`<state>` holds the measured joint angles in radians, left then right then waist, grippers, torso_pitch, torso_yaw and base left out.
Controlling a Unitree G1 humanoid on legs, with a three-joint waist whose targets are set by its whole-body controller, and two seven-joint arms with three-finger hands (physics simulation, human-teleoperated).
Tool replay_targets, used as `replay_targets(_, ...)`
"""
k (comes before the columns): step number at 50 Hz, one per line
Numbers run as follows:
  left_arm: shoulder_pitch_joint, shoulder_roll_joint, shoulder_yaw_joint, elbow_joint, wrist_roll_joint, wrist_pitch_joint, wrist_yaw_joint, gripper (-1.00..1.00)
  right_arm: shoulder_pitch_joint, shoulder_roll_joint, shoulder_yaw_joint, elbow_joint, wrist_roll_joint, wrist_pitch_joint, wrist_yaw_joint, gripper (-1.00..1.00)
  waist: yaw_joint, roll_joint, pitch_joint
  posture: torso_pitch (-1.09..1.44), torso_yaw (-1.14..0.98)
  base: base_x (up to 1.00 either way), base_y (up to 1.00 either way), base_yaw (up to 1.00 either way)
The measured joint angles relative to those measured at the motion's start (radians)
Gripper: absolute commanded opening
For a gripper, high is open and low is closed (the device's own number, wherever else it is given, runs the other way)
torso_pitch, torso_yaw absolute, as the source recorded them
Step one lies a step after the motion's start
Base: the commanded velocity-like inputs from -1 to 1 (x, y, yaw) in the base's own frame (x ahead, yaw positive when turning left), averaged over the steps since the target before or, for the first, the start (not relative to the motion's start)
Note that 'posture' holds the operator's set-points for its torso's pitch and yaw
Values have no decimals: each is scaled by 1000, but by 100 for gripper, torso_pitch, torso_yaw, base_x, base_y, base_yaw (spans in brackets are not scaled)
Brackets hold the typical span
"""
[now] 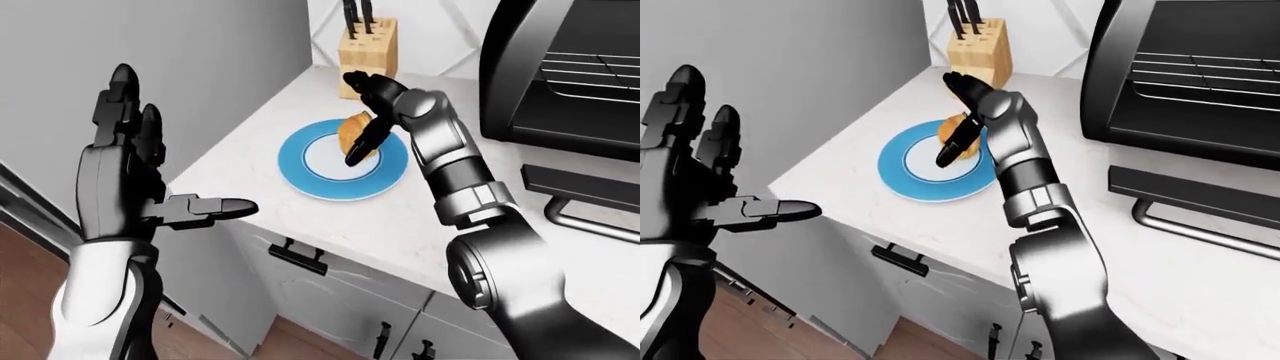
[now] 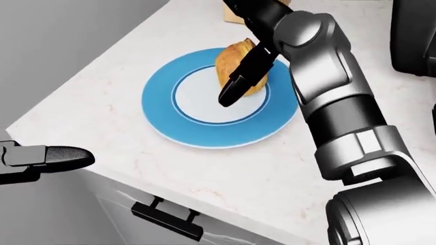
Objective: Place the bread on the rack of the toaster oven.
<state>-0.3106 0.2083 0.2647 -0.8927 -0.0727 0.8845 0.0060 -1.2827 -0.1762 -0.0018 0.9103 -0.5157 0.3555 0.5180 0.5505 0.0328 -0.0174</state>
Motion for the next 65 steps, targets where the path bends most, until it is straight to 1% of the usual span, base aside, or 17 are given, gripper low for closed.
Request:
replay_targets(12,-8,7,12,-10,-4,13,-3,100,1,-15,-6,87,-8,-36,-54,100,4,3,-1,0,46,0,0,0)
replay_targets(19,-9,8,10,-7,-7,12,-2,100,0,-24,-8,103,-11,-44,-68,100,5,3,-2,0,46,0,0,0)
replay_targets(27,-1,9,14,-9,-9,9,-3,100,-8,-19,-14,142,-6,-60,-100,100,6,4,-4,0,46,0,0,0)
replay_targets(30,-2,10,18,-14,-11,13,-4,100,-9,-19,-14,154,-2,-66,-114,88,7,3,-3,0,46,0,0,0)
replay_targets(32,-3,11,20,-16,-12,16,-3,100,-6,-18,-14,158,-1,-72,-124,86,7,3,-4,0,46,0,0,0)
replay_targets(33,-3,11,20,-16,-12,16,-3,100,-4,-18,-13,161,-1,-75,-128,78,7,3,-4,0,46,0,0,0)
replay_targets(37,-3,11,17,-16,-12,15,-2,100,1,-15,-10,171,0,-82,-138,73,8,4,-4,0,46,0,0,0)
replay_targets(38,-3,11,16,-16,-12,15,-2,100,0,-15,-10,174,0,-83,-140,68,8,4,-4,0,46,0,0,0)
replay_targets(47,-5,10,11,-12,-8,13,1,100,2,-16,-6,174,-13,-93,-150,64,9,2,-4,0,46,0,0,0)
replay_targets(53,-8,12,13,-7,-6,10,2,100,2,-15,-5,174,-20,-96,-152,57,10,2,-5,0,46,0,0,0)
replay_targets(56,-11,13,14,-8,-6,13,2,100,1,-16,-5,174,-23,-98,-152,51,10,2,-5,0,46,0,0,0)
replay_targets(57,-12,13,15,-9,-6,13,2,100,1,-16,-5,173,-24,-98,-153,44,10,2,-5,0,46,0,0,0)
replay_targets(65,-25,21,23,-18,-12,28,3,100,0,-14,-1,169,-37,-100,-151,33,10,2,-5,0,46,0,0,0)
